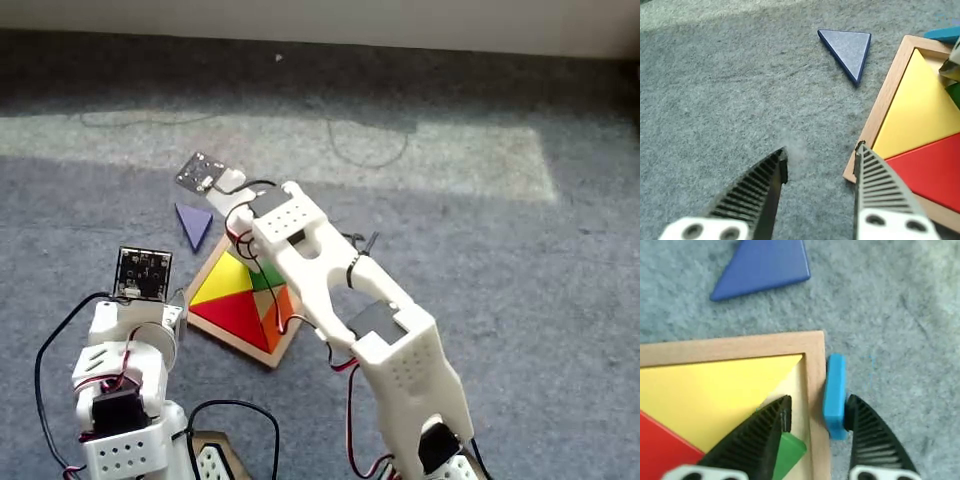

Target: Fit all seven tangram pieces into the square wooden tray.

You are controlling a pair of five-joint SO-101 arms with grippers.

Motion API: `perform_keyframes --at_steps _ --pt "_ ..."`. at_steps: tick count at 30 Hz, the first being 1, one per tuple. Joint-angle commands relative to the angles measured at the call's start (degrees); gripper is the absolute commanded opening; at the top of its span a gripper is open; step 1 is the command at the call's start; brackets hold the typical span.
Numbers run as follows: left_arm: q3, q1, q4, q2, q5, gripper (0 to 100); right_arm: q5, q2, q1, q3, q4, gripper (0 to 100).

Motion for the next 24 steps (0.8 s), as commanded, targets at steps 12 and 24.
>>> perform_keyframes --at_steps 12,24 --pt "-0.9 -0.4 0.1 -0.7 0.2 23 0.4 -1.1 2.0 -14.1 14.0 8.0" --pt "-0.9 -0.4 0.1 -0.7 0.2 23 0.4 -1.1 0.0 -15.4 15.1 3.6"
